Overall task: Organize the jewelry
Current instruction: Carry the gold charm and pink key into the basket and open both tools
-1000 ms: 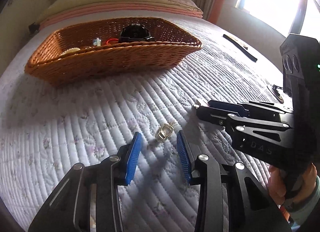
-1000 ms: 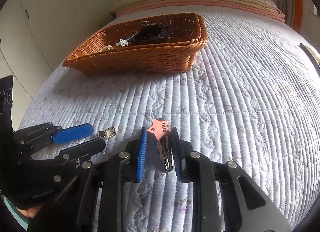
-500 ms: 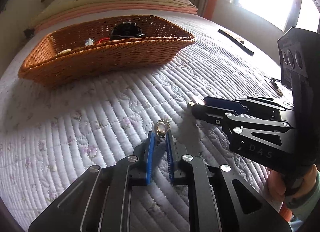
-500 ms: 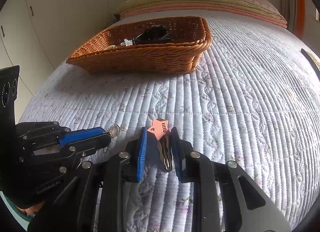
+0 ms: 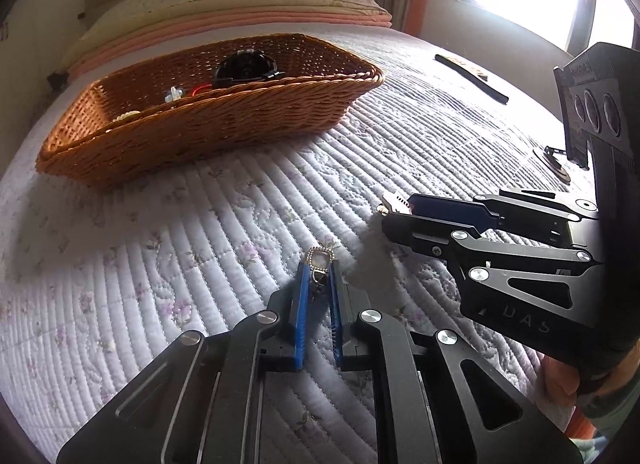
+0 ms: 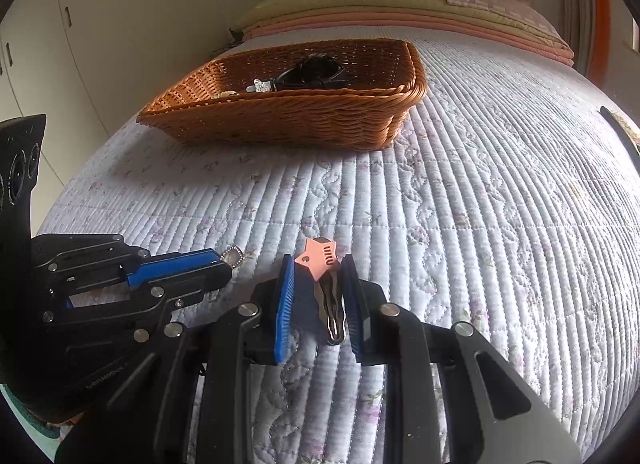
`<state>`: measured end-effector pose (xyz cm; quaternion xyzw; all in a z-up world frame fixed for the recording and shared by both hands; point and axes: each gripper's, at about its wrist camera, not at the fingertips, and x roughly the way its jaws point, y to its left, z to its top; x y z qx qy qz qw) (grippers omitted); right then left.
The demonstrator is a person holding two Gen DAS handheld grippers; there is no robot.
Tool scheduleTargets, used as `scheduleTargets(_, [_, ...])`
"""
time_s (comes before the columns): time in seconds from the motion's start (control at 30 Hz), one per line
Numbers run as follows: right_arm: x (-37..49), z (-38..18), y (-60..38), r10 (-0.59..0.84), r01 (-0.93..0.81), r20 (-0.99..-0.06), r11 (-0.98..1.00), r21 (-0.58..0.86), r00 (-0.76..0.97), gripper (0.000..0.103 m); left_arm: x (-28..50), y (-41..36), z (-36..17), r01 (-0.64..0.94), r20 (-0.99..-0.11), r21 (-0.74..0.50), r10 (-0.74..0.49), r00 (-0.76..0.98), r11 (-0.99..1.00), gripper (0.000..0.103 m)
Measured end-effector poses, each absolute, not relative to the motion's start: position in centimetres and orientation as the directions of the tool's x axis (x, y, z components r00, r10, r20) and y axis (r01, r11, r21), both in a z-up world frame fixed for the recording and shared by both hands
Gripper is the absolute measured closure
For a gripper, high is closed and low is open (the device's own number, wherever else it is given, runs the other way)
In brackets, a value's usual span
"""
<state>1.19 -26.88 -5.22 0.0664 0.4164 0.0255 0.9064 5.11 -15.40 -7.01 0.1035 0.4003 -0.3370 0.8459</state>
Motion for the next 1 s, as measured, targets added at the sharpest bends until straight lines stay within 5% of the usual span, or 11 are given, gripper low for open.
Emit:
scheduleTargets(0.57, [0.9, 0.5, -27.6, 0.119, -0.003, -0.635, 0.984, 0.18, 0.764, 0.082, 4.6, -11.6, 2.7, 0.647, -0.516, -0.097, -0.594, 0.617, 0.756, 0.095])
scheduleTargets(0.83, [7.7, 5.9, -26.4, 0.085, -0.051, -0.562, 0.996, 0.076, 0.823, 0.082, 11.2, -10.9, 6.4, 0.6, -0.445, -0.125, -0.585, 0.678, 0.79, 0.095])
scheduleTargets(1.0, [14.1, 6.3, -27.0, 0.146, -0.07, -0.585, 0.986, 0.15, 0.798, 0.082, 16.4, -10.3, 5.4, 0.528, -0.451, -0.16, -0.538, 0.713, 0.834, 0.095])
